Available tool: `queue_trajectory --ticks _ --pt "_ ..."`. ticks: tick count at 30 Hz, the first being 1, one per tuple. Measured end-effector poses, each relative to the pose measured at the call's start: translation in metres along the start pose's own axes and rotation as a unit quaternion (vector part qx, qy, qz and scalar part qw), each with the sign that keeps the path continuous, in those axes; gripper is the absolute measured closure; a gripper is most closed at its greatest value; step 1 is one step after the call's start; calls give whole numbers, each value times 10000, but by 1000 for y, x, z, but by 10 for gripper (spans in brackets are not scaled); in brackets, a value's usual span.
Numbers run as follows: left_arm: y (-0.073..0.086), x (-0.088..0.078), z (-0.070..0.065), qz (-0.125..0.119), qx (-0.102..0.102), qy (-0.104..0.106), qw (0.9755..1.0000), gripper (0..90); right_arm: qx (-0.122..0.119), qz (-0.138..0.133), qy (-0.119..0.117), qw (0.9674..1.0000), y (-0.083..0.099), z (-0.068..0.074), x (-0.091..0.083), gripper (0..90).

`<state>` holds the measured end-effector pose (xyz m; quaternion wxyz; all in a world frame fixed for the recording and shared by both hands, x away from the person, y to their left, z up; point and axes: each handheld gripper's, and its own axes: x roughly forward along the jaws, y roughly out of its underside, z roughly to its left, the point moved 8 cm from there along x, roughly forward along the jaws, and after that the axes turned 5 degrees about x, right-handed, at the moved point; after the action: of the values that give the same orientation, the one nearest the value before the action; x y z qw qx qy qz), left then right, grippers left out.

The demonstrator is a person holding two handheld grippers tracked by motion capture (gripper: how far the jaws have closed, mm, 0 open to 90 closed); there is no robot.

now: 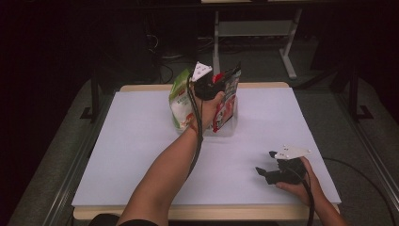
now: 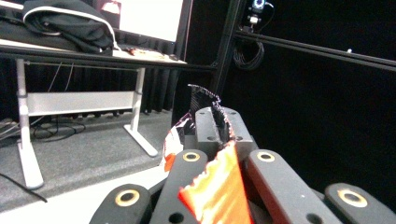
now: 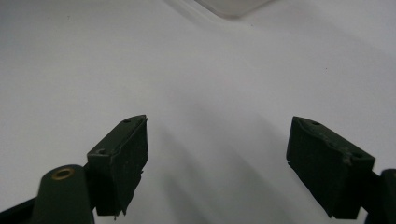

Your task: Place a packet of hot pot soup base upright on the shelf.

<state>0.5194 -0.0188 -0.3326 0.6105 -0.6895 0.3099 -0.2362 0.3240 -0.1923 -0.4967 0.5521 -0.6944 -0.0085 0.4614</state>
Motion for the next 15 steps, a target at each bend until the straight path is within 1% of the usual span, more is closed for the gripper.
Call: queue_trajectory --ticks 1,2,4,5,6,7,9,12,15 --pt "1 -1 1 26 12 9 10000 875 -15 -14 -10 10000 0 0 0 198" --pt "4 -2 1 52 70 18 10000 875 -4 -17 -12 10000 -1 0 0 197" --pt "15 -1 2 193 107 91 9997 875 -11 -10 -23 10000 0 0 0 197" --pt "18 -2 3 123 112 95 9998 873 9 -1 -30 10000 0 0 0 197" --pt "18 -4 2 79 75 112 9999 873 10 5 -27 10000 0 0 0 197" --pt "18 -4 1 89 48 129 9999 872 9 11 -26 10000 0 0 0 197" --pt "19 -5 -2 147 152 184 9996 870 19 0 -22 10000 0 0 0 197" --pt "21 -7 -5 150 239 241 9993 860 -4 29 -39 10000 1 1 1 197" --pt "22 -9 -4 124 228 223 9994 850 -31 60 -44 10000 1 1 1 197"
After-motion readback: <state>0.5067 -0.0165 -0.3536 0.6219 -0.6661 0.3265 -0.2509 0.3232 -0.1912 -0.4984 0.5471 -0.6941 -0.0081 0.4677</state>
